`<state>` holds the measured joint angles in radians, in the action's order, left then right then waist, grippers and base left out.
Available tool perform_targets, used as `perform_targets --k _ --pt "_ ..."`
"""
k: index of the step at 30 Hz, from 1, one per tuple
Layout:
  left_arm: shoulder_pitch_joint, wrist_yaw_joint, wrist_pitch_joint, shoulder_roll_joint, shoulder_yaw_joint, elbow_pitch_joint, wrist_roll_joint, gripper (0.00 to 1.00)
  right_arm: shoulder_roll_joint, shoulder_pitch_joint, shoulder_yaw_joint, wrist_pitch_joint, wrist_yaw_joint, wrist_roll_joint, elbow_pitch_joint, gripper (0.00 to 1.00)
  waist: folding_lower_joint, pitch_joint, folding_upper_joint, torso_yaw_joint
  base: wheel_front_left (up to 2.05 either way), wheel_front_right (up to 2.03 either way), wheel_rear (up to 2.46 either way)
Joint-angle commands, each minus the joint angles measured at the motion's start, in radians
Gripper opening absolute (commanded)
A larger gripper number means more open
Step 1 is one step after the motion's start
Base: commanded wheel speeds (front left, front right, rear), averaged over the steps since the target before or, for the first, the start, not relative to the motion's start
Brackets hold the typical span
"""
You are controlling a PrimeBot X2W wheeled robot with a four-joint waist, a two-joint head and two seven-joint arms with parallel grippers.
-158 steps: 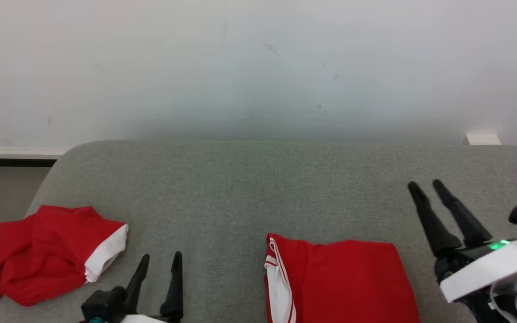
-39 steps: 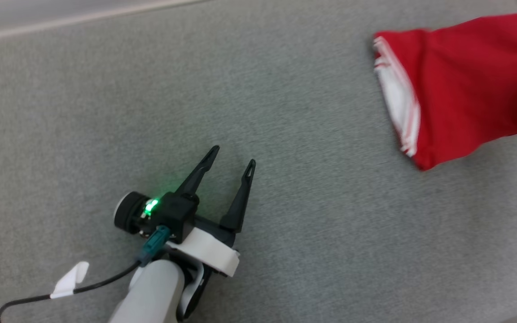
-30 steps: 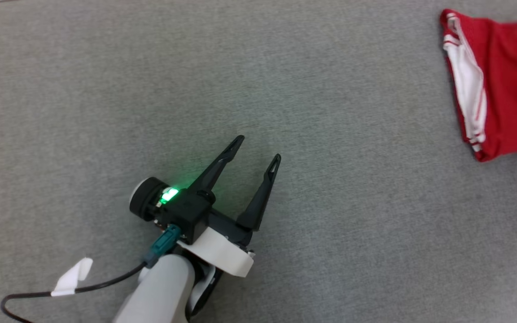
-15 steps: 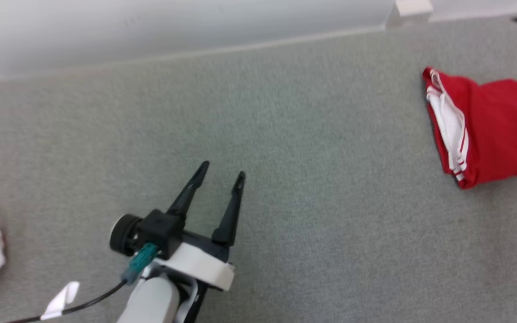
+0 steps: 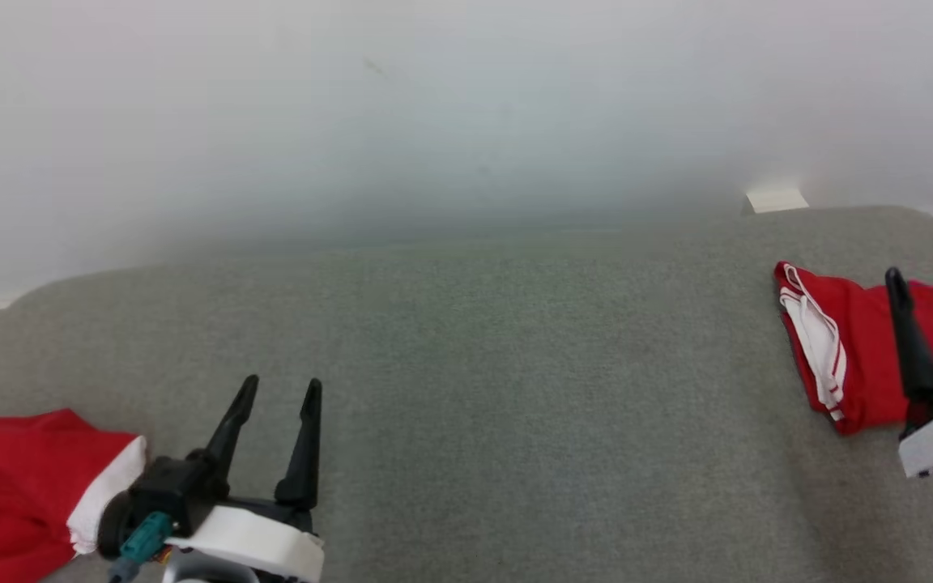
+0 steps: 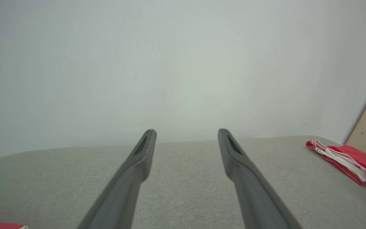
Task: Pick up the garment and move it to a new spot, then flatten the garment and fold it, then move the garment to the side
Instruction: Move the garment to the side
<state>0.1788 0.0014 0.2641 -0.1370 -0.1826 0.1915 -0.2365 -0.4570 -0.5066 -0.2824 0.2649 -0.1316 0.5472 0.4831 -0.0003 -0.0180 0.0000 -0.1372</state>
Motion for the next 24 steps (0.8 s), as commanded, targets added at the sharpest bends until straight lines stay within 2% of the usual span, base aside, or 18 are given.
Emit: perform_targets --k 1,4,13,19,24 --pt "-0.03 0.007 0.0 -0.004 0.022 -0.005 -0.007 1.0 0.025 0.097 0.037 -0.002 0.002 -0.019 -0.075 1.0 0.0003 0.037 0.0 0.045 0.0 0.0 0.0" --pt "-0.051 0.006 0.0 -0.002 0.04 -0.008 -0.01 1.0 0.048 0.173 0.067 -0.001 0.002 -0.035 -0.139 1.0 0.0003 0.041 0.0 0.055 0.0 0.0 0.0" --pt "-0.139 0.001 0.0 0.029 0.122 -0.018 0.005 1.0 0.187 0.409 0.144 -0.001 0.002 -0.108 -0.314 1.0 0.0003 0.035 0.0 0.072 0.0 0.0 0.0" --pt "-0.185 -0.003 0.0 0.057 0.154 -0.053 0.029 1.0 0.257 0.485 0.174 -0.001 0.002 -0.136 -0.341 1.0 0.0003 0.024 0.0 0.074 0.0 0.0 0.0" --pt "-0.19 -0.016 0.0 0.074 0.163 -0.051 0.042 1.0 0.279 0.489 0.171 -0.001 0.002 -0.152 -0.348 1.0 0.0003 0.026 0.0 0.071 0.0 0.0 0.0"
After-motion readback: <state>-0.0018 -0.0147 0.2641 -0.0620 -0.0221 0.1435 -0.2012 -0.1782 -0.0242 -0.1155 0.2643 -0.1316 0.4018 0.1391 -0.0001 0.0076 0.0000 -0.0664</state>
